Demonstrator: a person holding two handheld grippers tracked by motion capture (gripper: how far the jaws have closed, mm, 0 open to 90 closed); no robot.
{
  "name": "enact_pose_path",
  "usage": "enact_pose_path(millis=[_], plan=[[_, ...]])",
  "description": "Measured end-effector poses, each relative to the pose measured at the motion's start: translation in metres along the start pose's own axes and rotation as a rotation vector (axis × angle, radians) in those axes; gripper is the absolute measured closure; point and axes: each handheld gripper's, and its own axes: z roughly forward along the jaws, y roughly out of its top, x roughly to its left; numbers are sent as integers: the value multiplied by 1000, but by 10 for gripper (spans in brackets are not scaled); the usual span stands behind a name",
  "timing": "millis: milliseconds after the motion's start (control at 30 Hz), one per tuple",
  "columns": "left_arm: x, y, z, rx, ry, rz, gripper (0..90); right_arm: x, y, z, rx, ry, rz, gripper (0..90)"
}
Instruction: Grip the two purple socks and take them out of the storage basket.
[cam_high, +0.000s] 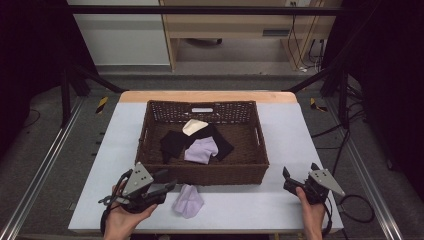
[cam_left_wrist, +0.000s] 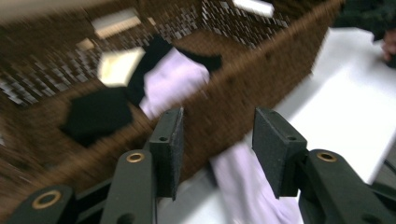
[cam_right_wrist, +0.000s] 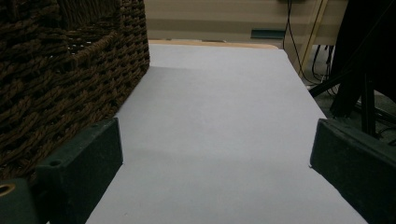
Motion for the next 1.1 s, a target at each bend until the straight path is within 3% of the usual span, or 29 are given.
enact_pose_path(millis=[133,267,333,467,567,700,767,800,933,1100], plan=[[10,20,-6,-47,50,39,525,0,0,0,1,0,2,28],[22,42,-7,-54,45,30,509,0,0,0,2,3,1,28],[25,47,-6,-66,48,48,485,0,0,0,2,3,2,28],[36,64,3,-65,71,47,477,0,0,0,3,4,0,28],[46,79,18,-38,99,36,477,0,0,0,4,5,1,28],[54,93,39,-52,95,25,470,0,0,0,4,7,2,28],[57,98,48,-43,83,0,447,-1,0,0,4,8,4,28],[57,98,48,-43,83,0,448,-1,0,0,4,8,4,28],[62,104,73,-64,100,-22,439,-1,0,0,4,7,4,28],[64,103,103,-32,102,-33,442,-1,0,0,1,3,7,28]])
